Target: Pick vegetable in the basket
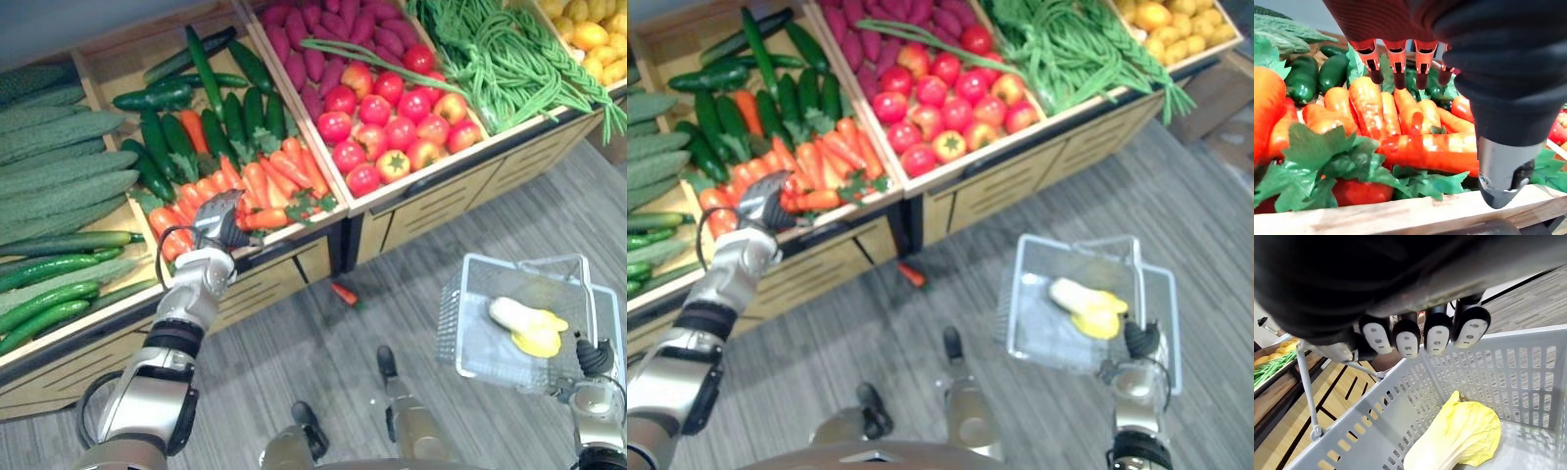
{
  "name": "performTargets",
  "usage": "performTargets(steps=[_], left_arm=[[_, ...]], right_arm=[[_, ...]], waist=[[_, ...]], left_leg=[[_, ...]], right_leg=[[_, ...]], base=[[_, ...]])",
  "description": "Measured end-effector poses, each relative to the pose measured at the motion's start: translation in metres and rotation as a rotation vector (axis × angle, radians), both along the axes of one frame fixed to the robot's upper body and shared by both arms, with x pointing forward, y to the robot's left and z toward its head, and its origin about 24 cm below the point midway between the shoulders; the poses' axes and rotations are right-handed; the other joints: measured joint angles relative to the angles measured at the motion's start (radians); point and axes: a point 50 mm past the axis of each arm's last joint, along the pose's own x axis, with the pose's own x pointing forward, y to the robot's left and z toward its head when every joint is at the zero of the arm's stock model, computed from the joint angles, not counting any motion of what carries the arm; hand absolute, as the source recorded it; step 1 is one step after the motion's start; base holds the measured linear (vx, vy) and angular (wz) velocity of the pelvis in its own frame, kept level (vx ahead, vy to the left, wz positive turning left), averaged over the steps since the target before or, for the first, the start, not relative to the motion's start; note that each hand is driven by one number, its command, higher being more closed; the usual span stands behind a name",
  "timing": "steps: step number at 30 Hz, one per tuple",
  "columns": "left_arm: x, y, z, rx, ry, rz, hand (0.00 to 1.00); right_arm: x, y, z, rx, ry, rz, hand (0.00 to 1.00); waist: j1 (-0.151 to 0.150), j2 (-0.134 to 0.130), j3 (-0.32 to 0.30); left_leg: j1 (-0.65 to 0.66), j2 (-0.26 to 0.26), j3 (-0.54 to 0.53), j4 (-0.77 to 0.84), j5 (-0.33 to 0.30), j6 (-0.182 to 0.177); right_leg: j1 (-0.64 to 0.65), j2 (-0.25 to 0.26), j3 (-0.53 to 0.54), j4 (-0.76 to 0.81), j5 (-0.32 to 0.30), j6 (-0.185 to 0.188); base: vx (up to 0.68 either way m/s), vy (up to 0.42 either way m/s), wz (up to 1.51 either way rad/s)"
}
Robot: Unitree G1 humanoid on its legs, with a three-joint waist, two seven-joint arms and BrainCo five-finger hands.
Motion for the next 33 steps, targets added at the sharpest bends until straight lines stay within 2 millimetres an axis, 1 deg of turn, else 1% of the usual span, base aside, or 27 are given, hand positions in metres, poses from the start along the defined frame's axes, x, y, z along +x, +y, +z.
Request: performTargets(steps=[2,3,4,8,9,11,14,16,19,21,26,33], left_arm=[[0.001,-0.004,-0.001,-0.009,0.000,-0.009,0.00],[0.004,-0.007,0.003,-0.011,-0.010,-0.017,0.00],[0.006,-0.009,0.006,-0.011,-0.021,-0.020,1.00],[0.013,-0.017,0.011,-0.003,-0.025,-0.044,1.00],[0.015,-0.023,0.013,-0.004,-0.038,-0.063,1.00],[0.018,-0.027,0.019,0.000,-0.061,-0.079,1.00],[0.018,-0.034,0.018,0.009,-0.061,-0.127,1.00],[0.018,-0.035,0.016,0.008,-0.054,-0.124,1.00],[0.018,-0.038,0.007,-0.010,-0.022,-0.117,1.00],[0.020,-0.041,0.009,-0.015,-0.029,-0.115,1.00],[0.021,-0.042,0.010,-0.017,-0.034,-0.113,1.00],[0.020,-0.040,0.009,-0.025,-0.028,-0.097,1.00]], right_arm=[[0.001,0.000,0.001,-0.002,-0.003,0.001,1.00],[0.002,0.000,0.003,-0.006,-0.012,0.004,1.00],[0.002,0.000,0.004,-0.009,-0.018,0.006,1.00],[0.006,0.000,0.011,-0.023,-0.050,0.015,1.00],[0.008,0.000,0.014,-0.027,-0.067,0.019,1.00],[0.009,0.001,0.016,-0.032,-0.076,0.022,1.00],[0.006,0.000,0.019,-0.045,-0.084,0.025,1.00],[0.006,0.000,0.019,-0.045,-0.084,0.026,1.00],[0.006,0.000,0.019,-0.047,-0.086,0.024,1.00],[0.006,0.000,0.020,-0.050,-0.088,0.022,1.00],[0.001,-0.001,0.018,-0.051,-0.075,0.019,1.00],[0.000,0.007,0.011,-0.014,-0.081,0.004,1.00]], waist=[[0.000,0.001,0.003],[0.001,0.004,0.008],[0.001,0.003,0.018],[0.001,0.007,0.044],[0.002,0.010,0.053],[0.002,0.015,0.058],[0.005,0.022,0.062],[0.005,0.022,0.062],[0.002,0.024,0.067],[0.001,0.025,0.085],[0.002,0.032,0.090],[0.001,0.033,0.092]], left_leg=[[-0.007,0.004,0.005,0.012,-0.009,-0.001],[-0.021,0.014,0.006,0.033,-0.020,0.000],[-0.025,0.020,0.007,0.046,-0.027,0.000],[-0.037,0.035,0.019,0.078,-0.048,-0.001],[-0.037,0.042,0.030,0.087,-0.056,-0.002],[-0.038,0.053,0.037,0.101,-0.067,-0.005],[-0.037,0.056,0.039,0.102,-0.070,-0.007],[-0.036,0.057,0.039,0.103,-0.071,-0.007],[-0.035,0.062,0.041,0.113,-0.079,-0.007],[-0.027,0.068,0.042,0.121,-0.088,-0.008],[-0.024,0.068,0.044,0.119,-0.089,-0.009],[-0.006,0.064,0.024,0.116,-0.088,-0.008]], right_leg=[[-0.006,0.002,0.006,0.001,0.000,0.000],[-0.013,0.006,0.006,0.003,0.000,0.000],[-0.013,0.009,0.007,0.003,0.000,0.000],[-0.024,0.019,0.021,0.003,0.000,0.000],[-0.026,0.023,0.029,0.003,0.001,0.000],[-0.026,0.031,0.036,0.003,0.001,0.000],[-0.026,0.033,0.037,0.003,0.001,0.000],[-0.026,0.034,0.038,0.003,0.001,0.000],[-0.022,0.037,0.043,0.003,0.002,0.001],[-0.011,0.041,0.047,0.003,0.002,0.001],[-0.008,0.042,0.047,-0.002,0.002,0.001],[0.025,0.036,0.030,-0.008,0.002,0.001]], base=[[-0.01,-0.023,-0.08],[-0.02,-0.034,-0.08],[-0.03,-0.048,-0.09],[-0.02,-0.046,-0.15],[0.00,-0.043,-0.18],[0.00,-0.049,-0.18],[-0.01,-0.069,-0.05],[-0.04,-0.069,-0.01],[-0.04,-0.059,-0.05],[-0.04,-0.071,-0.08],[-0.02,-0.067,-0.01],[-0.03,-0.065,0.08]])
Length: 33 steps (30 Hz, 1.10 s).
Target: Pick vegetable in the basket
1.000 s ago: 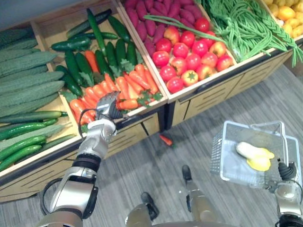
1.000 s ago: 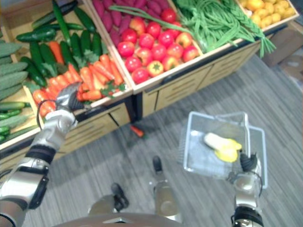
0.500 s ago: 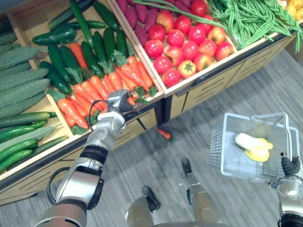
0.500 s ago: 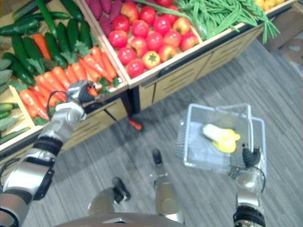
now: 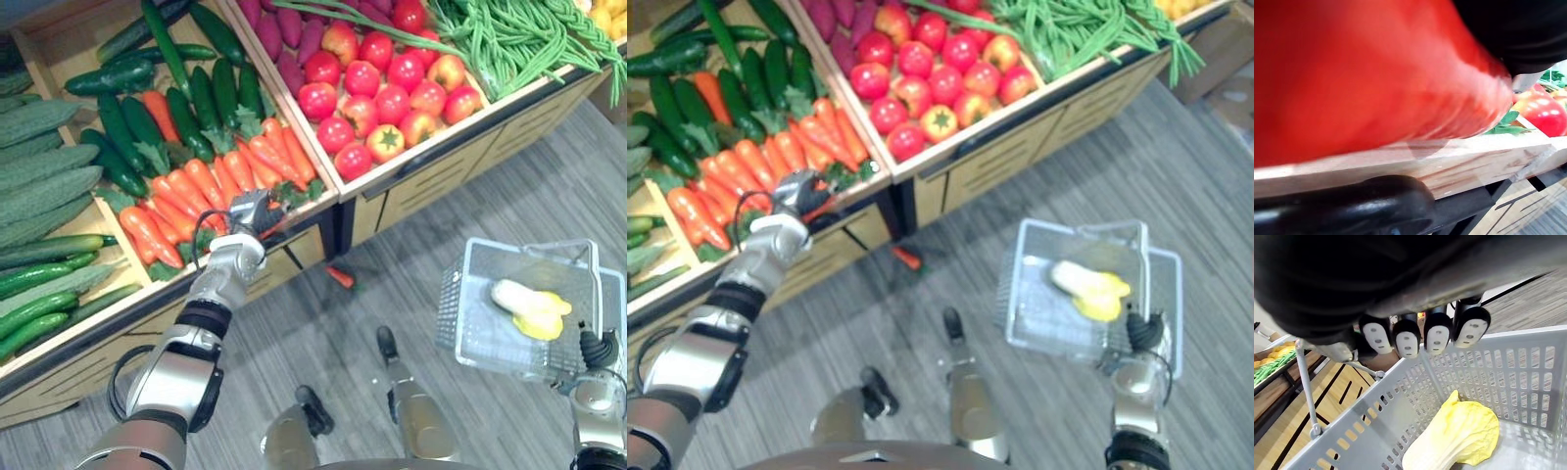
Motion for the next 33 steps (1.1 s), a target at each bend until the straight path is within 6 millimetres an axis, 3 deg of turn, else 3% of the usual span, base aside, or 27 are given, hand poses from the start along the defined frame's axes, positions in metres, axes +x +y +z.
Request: performTargets(steps=[7,15,18,24,33], left_arm=[[-0.001,0.016,0.013,-0.030,-0.060,0.069,1.00],[-0.012,0.030,0.064,0.126,-0.251,0.009,1.00],[-0.019,0.028,0.065,0.160,-0.269,-0.040,1.00],[-0.036,0.011,0.061,0.249,-0.273,-0.216,1.00],[-0.051,-0.018,0.029,0.291,-0.151,-0.443,1.00]], right_arm=[[-0.002,0.000,-0.002,0.005,0.010,-0.005,1.00],[0.008,-0.001,-0.001,0.007,0.005,-0.004,1.00],[0.010,-0.007,0.004,-0.017,0.015,0.009,1.00],[0.019,-0.042,0.041,-0.200,0.047,0.043,1.00],[0.056,-0.030,0.065,-0.349,0.134,0.330,1.00]], waist=[[0.002,0.001,0.000],[0.002,0.004,-0.002],[0.005,0.007,-0.003],[0.010,0.007,-0.008],[0.005,0.007,-0.072]], left_leg=[[0.024,-0.011,-0.025,-0.005,0.003,0.005],[0.063,-0.045,-0.051,-0.020,0.012,0.013],[0.080,-0.051,-0.053,-0.023,0.011,0.015],[0.109,-0.067,-0.044,-0.032,0.010,0.019],[0.181,-0.047,0.018,-0.010,-0.024,0.017]], right_leg=[[0.041,-0.010,-0.021,-0.009,0.000,0.000],[0.093,-0.027,-0.040,-0.022,0.000,0.000],[0.109,-0.031,-0.039,-0.023,0.000,0.000],[0.127,-0.043,-0.031,-0.023,-0.010,-0.013],[0.159,-0.018,0.040,-0.023,-0.008,-0.011]], base=[[-0.04,-0.059,0.11],[-0.04,-0.043,0.09],[-0.05,-0.029,0.01],[-0.05,-0.023,-0.04],[-0.02,-0.030,-0.25]])
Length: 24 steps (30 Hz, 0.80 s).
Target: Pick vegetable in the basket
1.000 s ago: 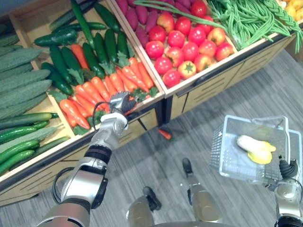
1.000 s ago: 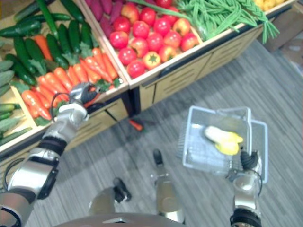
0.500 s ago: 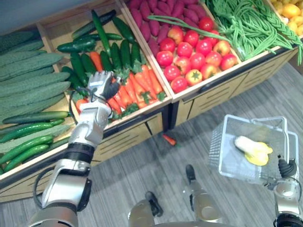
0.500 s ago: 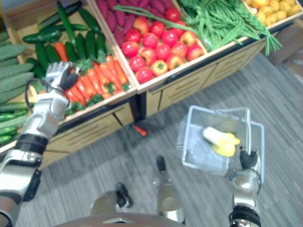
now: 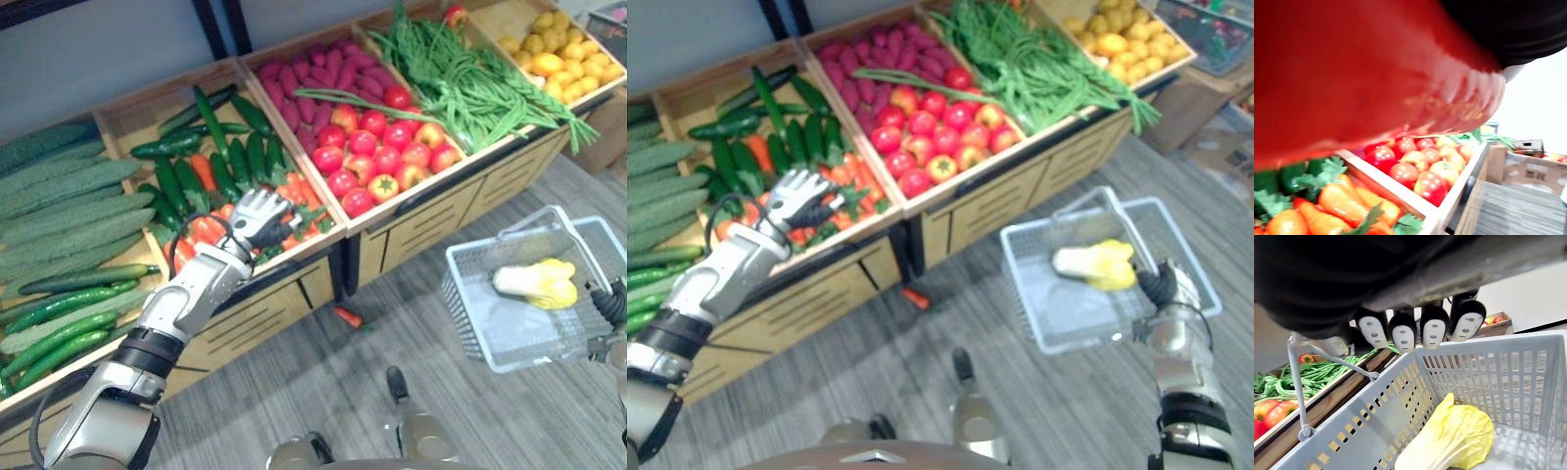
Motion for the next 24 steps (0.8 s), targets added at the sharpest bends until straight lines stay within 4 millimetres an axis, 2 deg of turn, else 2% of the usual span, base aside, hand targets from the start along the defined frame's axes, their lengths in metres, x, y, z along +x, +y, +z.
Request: performTargets(steps=[6,13,20,24], left_arm=[[-0.010,-0.026,-0.011,0.030,0.060,-0.142,1.00],[-0.026,-0.059,-0.027,0.015,0.171,-0.314,1.00],[-0.034,-0.093,-0.029,-0.013,0.207,-0.448,1.00],[-0.042,-0.110,-0.032,-0.021,0.227,-0.511,1.00]], right_arm=[[0.016,0.010,0.011,-0.088,0.071,0.145,1.00],[0.033,0.041,0.024,-0.185,0.110,0.385,1.00],[0.042,0.075,0.037,-0.208,0.050,0.544,1.00],[0.045,0.101,0.045,-0.223,0.018,0.672,1.00]], waist=[[0.004,0.012,-0.008],[-0.001,0.031,-0.020],[0.010,0.036,-0.028],[0.020,0.046,-0.044]], left_leg=[[0.048,0.011,0.077,0.013,-0.029,-0.001],[0.119,0.021,0.194,0.015,-0.064,-0.012],[0.173,0.041,0.281,0.011,-0.075,-0.028],[0.197,0.051,0.344,0.005,-0.079,-0.036]], right_leg=[[0.007,0.011,0.072,0.000,0.000,0.000],[0.010,0.037,0.161,0.000,0.000,-0.001],[0.010,0.069,0.215,0.007,0.004,0.006],[-0.009,0.097,0.252,0.027,0.005,0.008]], base=[[-0.05,-0.007,-0.40],[0.01,0.019,-0.44],[0.06,0.005,-0.34],[0.06,-0.008,-0.37]])
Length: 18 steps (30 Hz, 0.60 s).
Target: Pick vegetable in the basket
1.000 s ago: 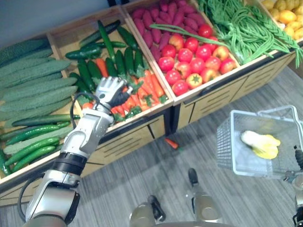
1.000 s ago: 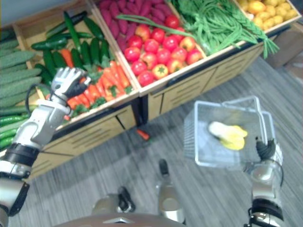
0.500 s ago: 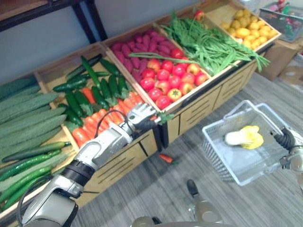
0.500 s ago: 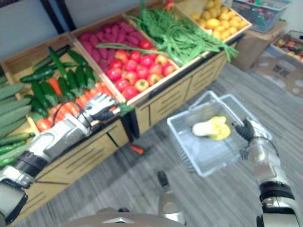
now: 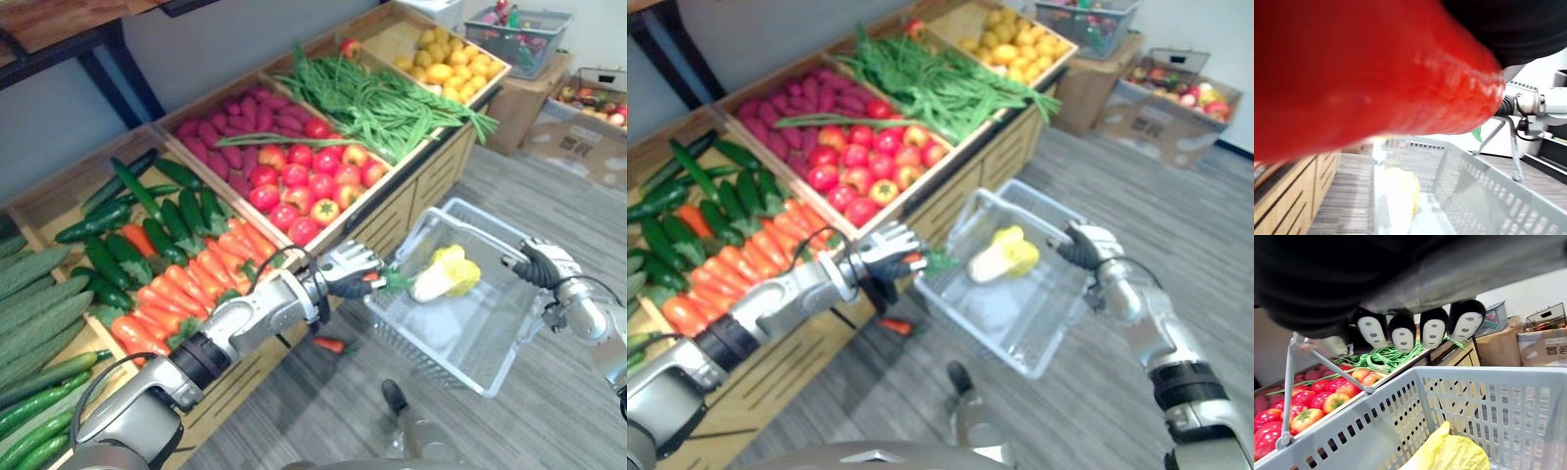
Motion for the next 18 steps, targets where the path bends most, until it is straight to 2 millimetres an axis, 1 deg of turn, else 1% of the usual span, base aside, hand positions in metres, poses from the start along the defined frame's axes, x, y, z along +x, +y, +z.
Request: performTargets(steps=[4,7,8,10,12,16,18], left_arm=[[-0.006,-0.014,-0.003,-0.015,0.018,-0.045,1.00],[-0.010,-0.022,-0.004,-0.032,0.027,-0.069,1.00],[-0.011,-0.025,-0.004,-0.036,0.030,-0.076,1.00],[-0.013,-0.027,-0.006,-0.030,0.037,-0.090,1.00],[-0.015,-0.030,-0.008,-0.029,0.045,-0.103,1.00],[-0.020,-0.047,-0.006,-0.081,0.054,-0.137,1.00],[-0.023,-0.050,-0.007,-0.081,0.062,-0.152,1.00]], right_arm=[[-0.001,0.017,0.003,-0.002,-0.002,0.086,1.00],[-0.001,0.023,0.011,-0.013,-0.014,0.130,1.00],[-0.002,0.026,0.012,-0.015,-0.016,0.147,1.00],[-0.002,0.031,0.014,-0.013,-0.019,0.173,1.00],[-0.003,0.036,0.014,0.002,-0.012,0.203,1.00],[-0.005,0.043,0.018,0.002,-0.027,0.246,1.00],[-0.006,0.047,0.021,0.006,-0.040,0.264,1.00]], waist=[[-0.001,0.002,-0.003],[0.001,0.001,-0.005],[0.002,0.001,-0.007],[0.006,0.002,-0.010],[0.002,0.003,-0.023],[0.001,0.003,-0.050],[0.003,0.005,-0.059]], left_leg=[[0.019,0.000,0.033,-0.011,-0.001,-0.005],[0.019,0.000,0.043,-0.012,0.000,-0.007],[0.021,0.000,0.047,-0.011,0.002,-0.011],[0.033,0.002,0.063,-0.013,0.002,-0.016],[0.034,0.004,0.068,-0.013,0.001,-0.019],[0.036,0.002,0.077,-0.013,0.001,-0.020],[0.037,0.002,0.088,-0.012,0.001,-0.022]], right_leg=[[-0.001,0.009,0.014,0.004,-0.008,-0.009],[-0.012,0.012,0.015,0.014,-0.011,-0.012],[-0.015,0.017,0.019,0.020,0.000,0.002],[-0.015,0.026,0.029,0.027,0.003,0.006],[-0.017,0.029,0.036,0.027,0.005,0.009],[-0.017,0.031,0.045,0.027,0.007,0.013],[-0.017,0.034,0.054,0.028,0.008,0.015]], base=[[0.03,-0.003,-0.17],[0.01,-0.006,-0.10],[0.02,-0.009,-0.15],[0.03,-0.004,-0.22],[0.03,-0.003,-0.13],[0.00,0.002,-0.06],[-0.01,0.004,-0.11]])
